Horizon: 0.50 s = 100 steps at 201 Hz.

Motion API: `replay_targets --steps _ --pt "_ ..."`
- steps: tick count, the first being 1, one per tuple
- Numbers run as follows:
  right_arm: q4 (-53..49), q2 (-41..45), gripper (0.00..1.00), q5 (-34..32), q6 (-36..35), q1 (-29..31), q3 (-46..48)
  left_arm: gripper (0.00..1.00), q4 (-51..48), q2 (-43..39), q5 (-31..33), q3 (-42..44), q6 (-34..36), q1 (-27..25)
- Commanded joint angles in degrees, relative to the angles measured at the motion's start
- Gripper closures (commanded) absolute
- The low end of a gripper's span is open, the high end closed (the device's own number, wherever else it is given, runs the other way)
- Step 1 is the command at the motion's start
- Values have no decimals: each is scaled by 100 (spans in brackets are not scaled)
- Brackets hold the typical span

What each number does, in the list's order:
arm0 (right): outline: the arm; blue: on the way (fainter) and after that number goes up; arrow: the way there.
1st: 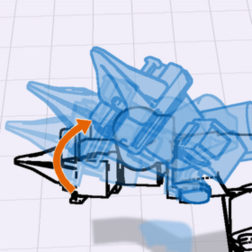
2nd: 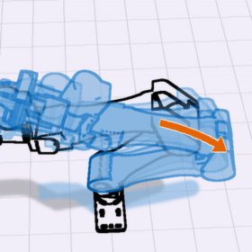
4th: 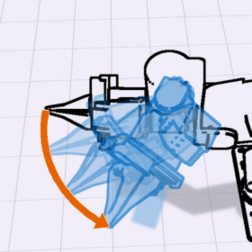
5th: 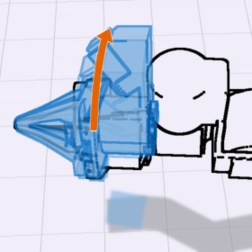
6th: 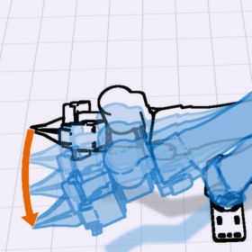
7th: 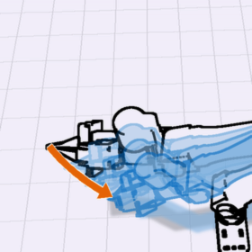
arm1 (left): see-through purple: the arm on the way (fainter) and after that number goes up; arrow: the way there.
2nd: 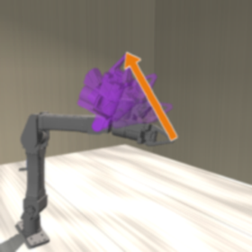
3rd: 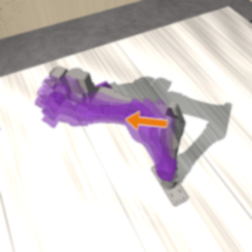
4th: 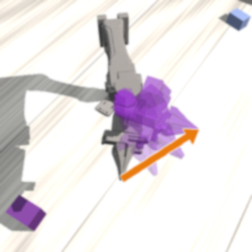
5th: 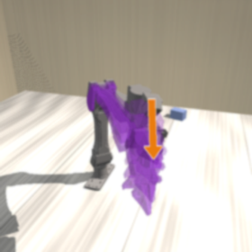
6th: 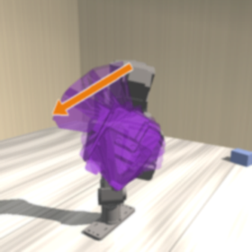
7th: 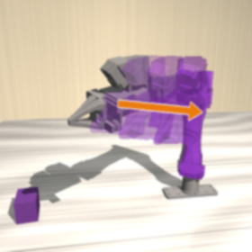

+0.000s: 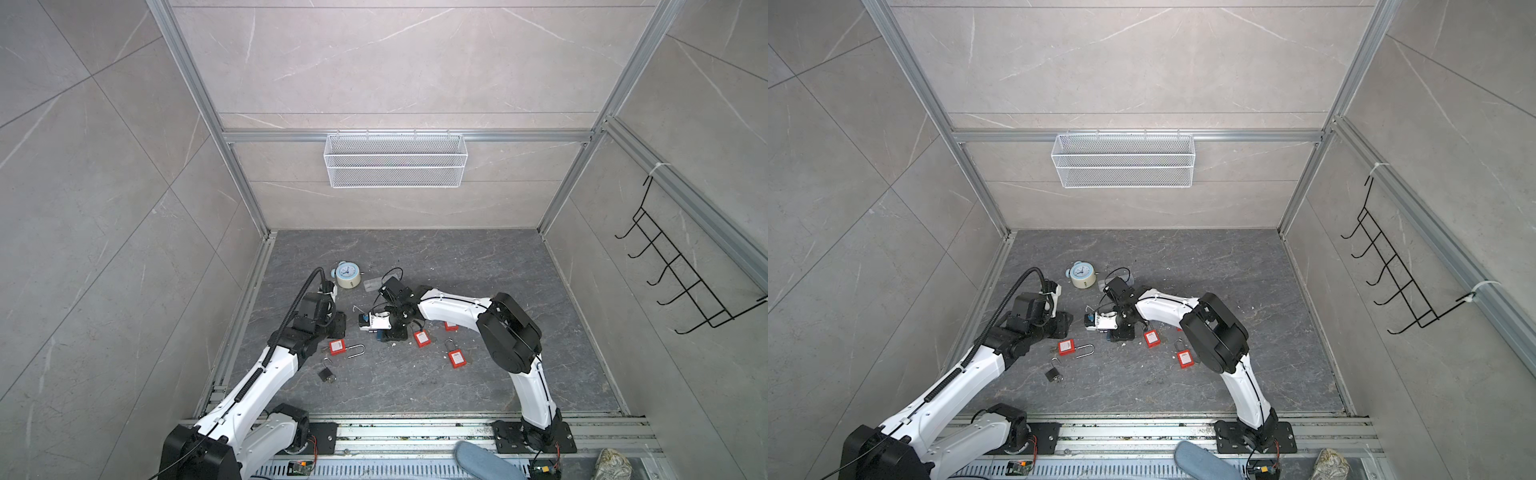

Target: Lock with the key

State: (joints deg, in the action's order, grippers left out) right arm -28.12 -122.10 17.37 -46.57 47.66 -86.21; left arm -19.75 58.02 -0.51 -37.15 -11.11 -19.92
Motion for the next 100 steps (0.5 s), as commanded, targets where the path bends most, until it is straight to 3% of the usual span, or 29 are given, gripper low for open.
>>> replay_targets --steps 1,63,100 --pt "252 652 70 46 -198 1 430 59 236 -231 -770 21 782 23" --pt "58 2199 70 807 -717 -411 1104 57 1493 -1413 -2926 879 2843 15" --pt "-243 2985 71 1175 -864 -616 1409 55 1491 -1390 -3574 714 3733 -3"
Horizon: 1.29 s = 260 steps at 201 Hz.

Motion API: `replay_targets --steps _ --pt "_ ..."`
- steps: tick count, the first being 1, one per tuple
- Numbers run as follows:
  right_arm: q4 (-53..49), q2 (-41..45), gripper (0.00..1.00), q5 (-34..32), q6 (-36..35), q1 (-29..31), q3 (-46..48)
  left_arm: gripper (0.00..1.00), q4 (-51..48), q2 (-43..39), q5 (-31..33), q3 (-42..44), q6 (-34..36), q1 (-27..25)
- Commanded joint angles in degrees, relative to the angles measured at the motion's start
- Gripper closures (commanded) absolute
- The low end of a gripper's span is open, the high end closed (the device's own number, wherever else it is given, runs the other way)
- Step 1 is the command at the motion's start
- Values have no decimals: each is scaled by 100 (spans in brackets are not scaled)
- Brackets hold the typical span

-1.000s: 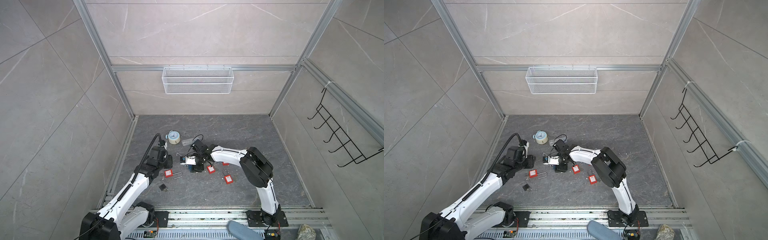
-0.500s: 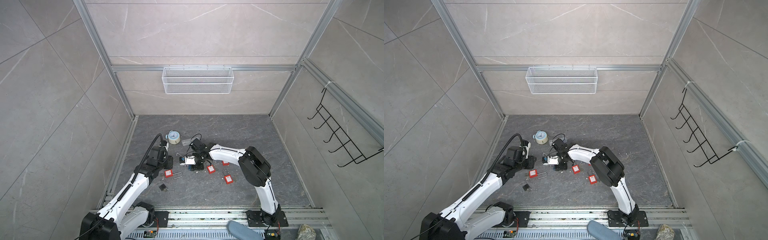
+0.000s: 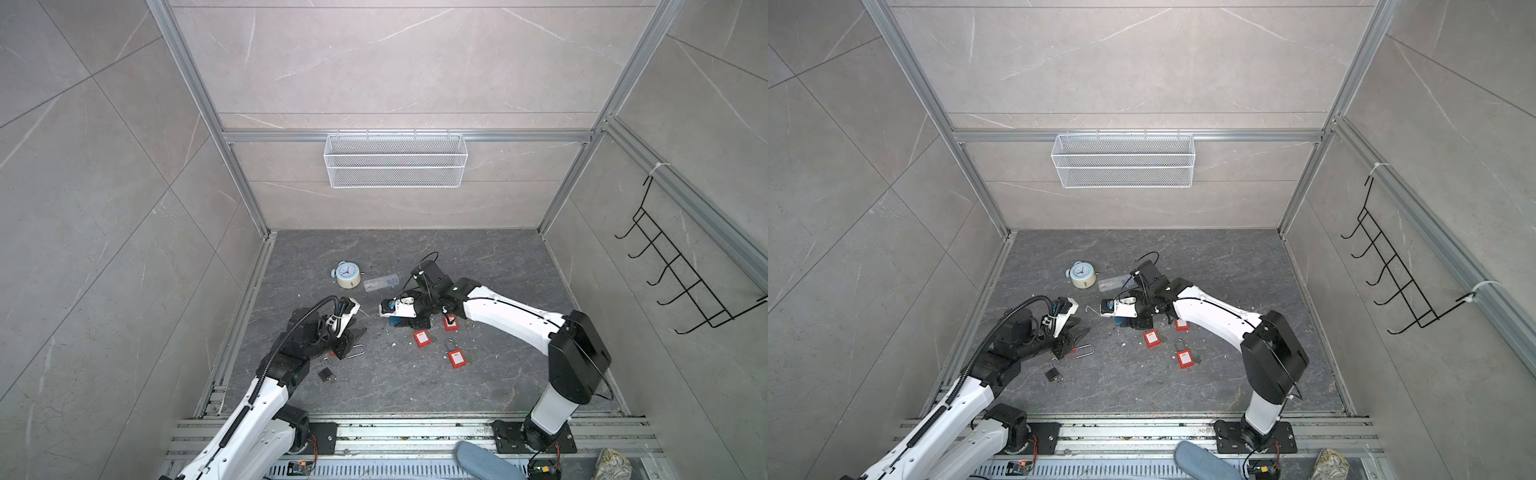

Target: Lock with the key

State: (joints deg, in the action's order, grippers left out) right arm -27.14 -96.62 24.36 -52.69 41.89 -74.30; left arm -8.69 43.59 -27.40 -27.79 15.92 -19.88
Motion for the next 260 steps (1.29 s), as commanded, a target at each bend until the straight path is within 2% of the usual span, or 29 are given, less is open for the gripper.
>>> replay_targets --steps 1,39,88,124,172,216,232,246,260 --pt "-352 452 71 479 -265 -40 225 54 385 57 -910 -228 1045 -7" --pt "-571 943 71 606 -308 -40 402 52 626 383 -1395 -434 1688 -127" --pt "-706 1318 72 840 -251 -32 553 51 680 1036 -1426 -731 2103 -663" --pt "-775 1411 72 881 -214 -23 614 54 1069 1488 -1206 -815 2048 -972" --pt "-776 1497 72 853 -204 -5 689 73 1362 1717 -1091 -851 1987 -1166" --pt "-717 1510 72 778 -213 -6 663 100 1361 1897 -1196 -911 1903 -1224" --pt "-642 1560 70 635 -177 -5 688 100 1368 1905 -1255 -939 1841 -1223" --pt "-381 1651 60 368 -29 -5 796 100 1404 1894 -1318 -947 1774 -1224" --pt "-23 1777 27 54 172 -5 964 100 1478 1857 -1351 -933 1723 -1232"
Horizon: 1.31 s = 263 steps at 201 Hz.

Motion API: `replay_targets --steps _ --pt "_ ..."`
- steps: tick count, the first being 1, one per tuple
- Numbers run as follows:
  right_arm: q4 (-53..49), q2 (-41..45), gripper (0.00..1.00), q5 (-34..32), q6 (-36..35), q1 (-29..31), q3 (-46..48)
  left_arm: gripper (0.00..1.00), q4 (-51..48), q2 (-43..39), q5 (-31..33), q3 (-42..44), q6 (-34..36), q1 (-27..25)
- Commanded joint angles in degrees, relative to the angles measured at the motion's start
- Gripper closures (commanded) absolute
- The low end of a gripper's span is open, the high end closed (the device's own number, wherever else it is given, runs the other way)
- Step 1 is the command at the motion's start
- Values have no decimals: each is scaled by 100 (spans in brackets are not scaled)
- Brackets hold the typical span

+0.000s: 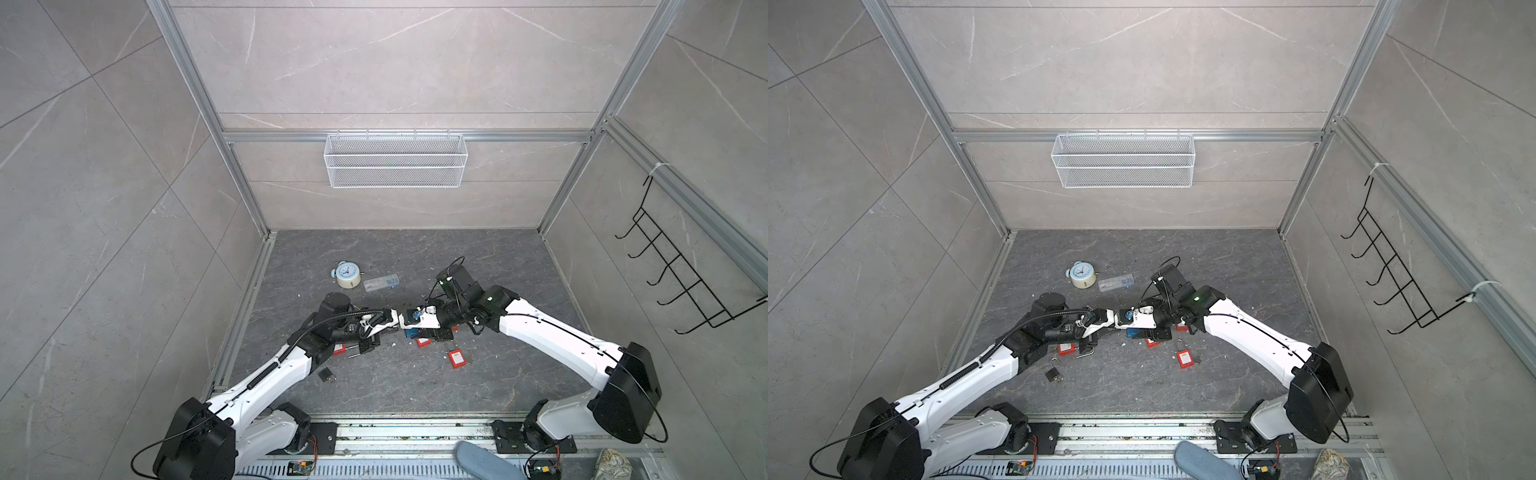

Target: Lock with the key

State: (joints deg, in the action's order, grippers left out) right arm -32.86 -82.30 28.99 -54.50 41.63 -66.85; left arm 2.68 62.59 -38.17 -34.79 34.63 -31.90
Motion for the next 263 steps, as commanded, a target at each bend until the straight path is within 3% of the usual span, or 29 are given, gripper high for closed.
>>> replay_targets --steps 1,4,8,54,96,120,147,209,263 --pt "573 350 24 -433 362 21 226 100 353 -48 -276 -236 -149 -33" --pt "633 380 6 -478 385 21 265 100 375 -61 -278 -223 -155 -33" --pt "711 413 1 -554 407 21 321 100 413 -74 -278 -209 -158 -34" --pt "1117 654 0 -951 1030 8 611 100 487 -168 -281 -160 -54 -92" --pt "831 702 0 -865 892 13 717 100 444 -46 -331 -300 -18 -241" --pt "551 638 14 -717 718 12 682 100 505 -10 -364 -318 -27 -308" --pt "419 623 37 -551 539 11 699 100 515 -23 -410 -301 -52 -326" --pt "-238 371 68 9 164 12 460 100 567 -150 -601 -261 -191 -337" --pt "-485 248 75 198 89 12 252 100 564 -159 -735 -222 -282 -373"
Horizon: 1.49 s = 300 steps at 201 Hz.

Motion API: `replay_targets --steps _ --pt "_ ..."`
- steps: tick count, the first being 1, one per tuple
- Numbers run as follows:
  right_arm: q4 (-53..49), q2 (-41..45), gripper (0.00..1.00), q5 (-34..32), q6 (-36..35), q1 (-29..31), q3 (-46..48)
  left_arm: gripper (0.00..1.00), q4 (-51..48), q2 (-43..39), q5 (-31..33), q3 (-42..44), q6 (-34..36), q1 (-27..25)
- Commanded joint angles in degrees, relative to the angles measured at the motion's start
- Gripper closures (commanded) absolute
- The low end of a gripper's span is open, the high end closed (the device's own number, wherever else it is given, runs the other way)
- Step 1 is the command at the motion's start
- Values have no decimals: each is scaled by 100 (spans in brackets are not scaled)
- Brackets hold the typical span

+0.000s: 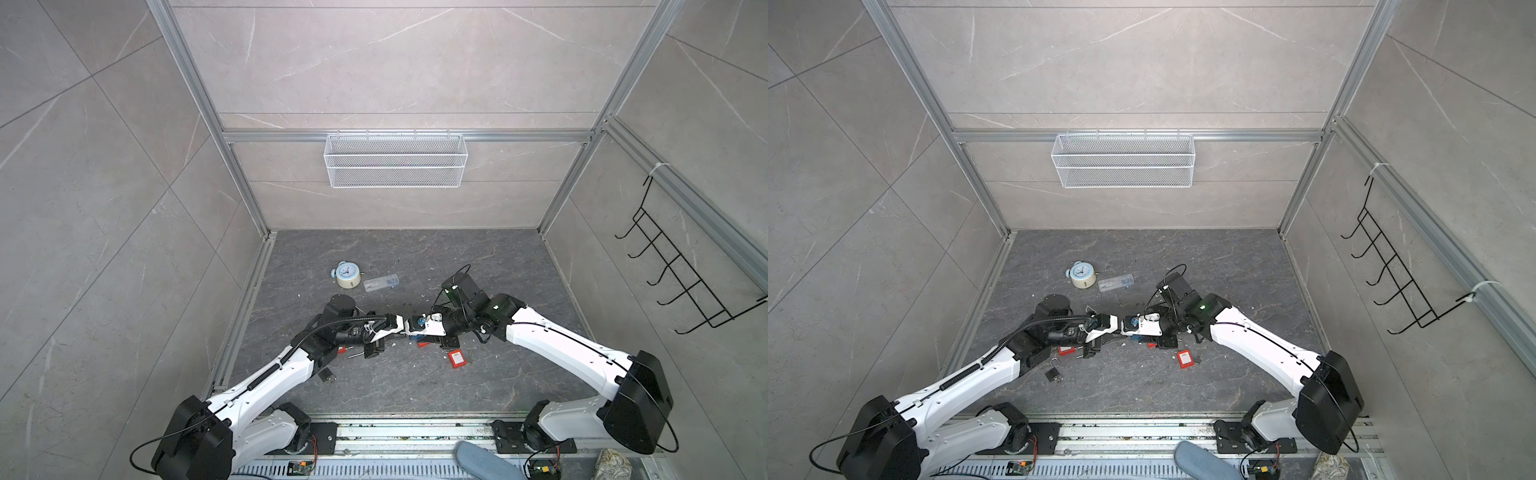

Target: Lock with the key

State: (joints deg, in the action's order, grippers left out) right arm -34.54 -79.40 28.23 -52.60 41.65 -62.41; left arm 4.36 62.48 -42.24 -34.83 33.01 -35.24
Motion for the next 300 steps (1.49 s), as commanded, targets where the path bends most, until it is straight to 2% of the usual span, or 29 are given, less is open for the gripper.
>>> replay_targets --steps 1,19,48,61,93,134,179,227,256,292,300 --pt "-312 -42 75 277 -106 10 -192 100 397 -148 -329 -217 -120 -37" --pt "-338 -32 81 331 -125 9 -210 100 395 -139 -329 -209 -133 -69" --pt "-380 -50 82 289 -162 10 -230 100 444 -96 -351 -207 -228 -127" --pt "-386 -50 87 279 -179 10 -239 100 515 -72 -343 -183 -326 -154" --pt "-356 -39 87 435 -237 14 -243 100 848 -43 -269 -53 -508 -242" --pt "-625 -209 86 883 -367 10 -445 100 1194 75 65 -52 -528 -660" --pt "-273 -84 90 418 -372 19 -373 100 1626 241 112 -20 -938 -768" --pt "-103 -5 89 984 -286 19 -384 100 1978 474 259 52 -1089 -839" --pt "-289 -50 90 852 -255 -55 -397 100 1468 276 496 -70 -783 -840" --pt "-477 -31 91 1084 -219 -366 -322 100 368 -190 920 -268 -321 -835" --pt "-506 -32 93 1091 -215 -397 -324 96 243 -258 980 -279 -289 -841"
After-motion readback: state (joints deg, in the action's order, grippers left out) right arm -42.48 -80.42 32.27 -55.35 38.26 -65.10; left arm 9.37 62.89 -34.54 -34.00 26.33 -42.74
